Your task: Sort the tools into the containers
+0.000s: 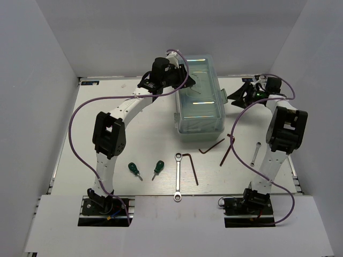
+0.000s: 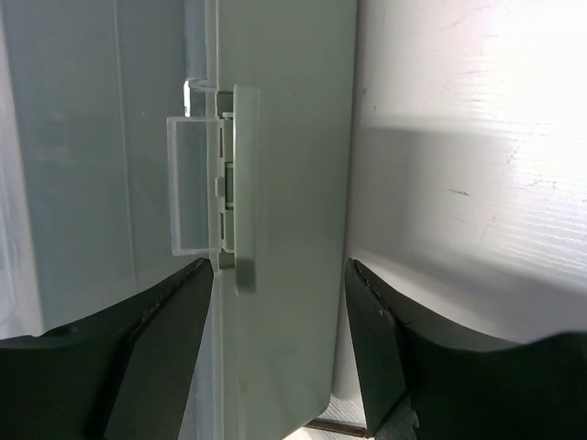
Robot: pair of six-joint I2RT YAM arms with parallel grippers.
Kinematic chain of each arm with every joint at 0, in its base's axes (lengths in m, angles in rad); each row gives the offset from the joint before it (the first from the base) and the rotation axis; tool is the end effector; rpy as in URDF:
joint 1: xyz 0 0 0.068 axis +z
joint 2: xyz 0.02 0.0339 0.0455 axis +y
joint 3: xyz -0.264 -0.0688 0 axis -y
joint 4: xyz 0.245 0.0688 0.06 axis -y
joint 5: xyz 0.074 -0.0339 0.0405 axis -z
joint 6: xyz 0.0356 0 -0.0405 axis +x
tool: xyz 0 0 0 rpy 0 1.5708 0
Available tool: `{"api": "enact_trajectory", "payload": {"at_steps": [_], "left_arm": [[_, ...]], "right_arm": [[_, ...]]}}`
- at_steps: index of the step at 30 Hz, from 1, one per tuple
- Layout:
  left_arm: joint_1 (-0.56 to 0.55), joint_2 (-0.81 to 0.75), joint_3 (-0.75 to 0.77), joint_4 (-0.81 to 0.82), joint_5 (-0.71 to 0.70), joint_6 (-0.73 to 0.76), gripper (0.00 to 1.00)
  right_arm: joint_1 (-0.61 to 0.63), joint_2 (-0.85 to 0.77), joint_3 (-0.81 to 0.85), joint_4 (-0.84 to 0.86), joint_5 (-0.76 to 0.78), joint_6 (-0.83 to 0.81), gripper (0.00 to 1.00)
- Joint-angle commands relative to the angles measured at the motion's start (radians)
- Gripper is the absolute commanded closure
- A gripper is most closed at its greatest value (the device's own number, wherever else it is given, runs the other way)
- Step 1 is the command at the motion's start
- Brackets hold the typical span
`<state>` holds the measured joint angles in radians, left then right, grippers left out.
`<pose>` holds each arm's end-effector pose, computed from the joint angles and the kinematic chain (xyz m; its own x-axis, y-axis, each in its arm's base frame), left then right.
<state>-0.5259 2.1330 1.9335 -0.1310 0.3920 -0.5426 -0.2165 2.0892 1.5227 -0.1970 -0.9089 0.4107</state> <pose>0.4376 -0.2697 0.3124 -0.6413 -0.1795 -0.7460 0.5200 0.6132 -0.5946 0.4543 -0.0712 0.1957 -0.7887 0.4247 -0.4446 -0.1196 0.6033 0.7885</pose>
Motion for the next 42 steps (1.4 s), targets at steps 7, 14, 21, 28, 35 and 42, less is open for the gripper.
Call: {"api": "enact_trajectory", "payload": {"at_steps": [7,14,21,28,35,42], "left_arm": [[-0.016,0.002,0.025,-0.005,0.051,0.041,1.0],[-0.016,0.002,0.025,-0.005,0.051,0.041,1.0],[-0.016,0.002,0.025,-0.005,0.051,0.032,1.0],[-0.016,-0.007,0.034,-0.015,0.051,0.032,1.0],[-0.006,-0.071,0.022,-0.038,0.03,0.041,1.0],[0.021,-0.199,-0.051,-0.062,-0.019,0.069,1.0]], "right_arm": [[0.011,0.066,0.125,0.039,-0.064,0.028,0.34],[0.058,0.118,0.178,0.015,-0.065,0.008,0.37],[0.095,0.131,0.2,-0.053,0.004,-0.075,0.56],[0.088,0.066,0.14,-0.05,0.059,-0.133,0.69],[0.081,0.046,0.113,-0.05,0.064,-0.142,1.0],[0.077,0.022,0.106,-0.056,0.111,-0.151,1.0]]}}
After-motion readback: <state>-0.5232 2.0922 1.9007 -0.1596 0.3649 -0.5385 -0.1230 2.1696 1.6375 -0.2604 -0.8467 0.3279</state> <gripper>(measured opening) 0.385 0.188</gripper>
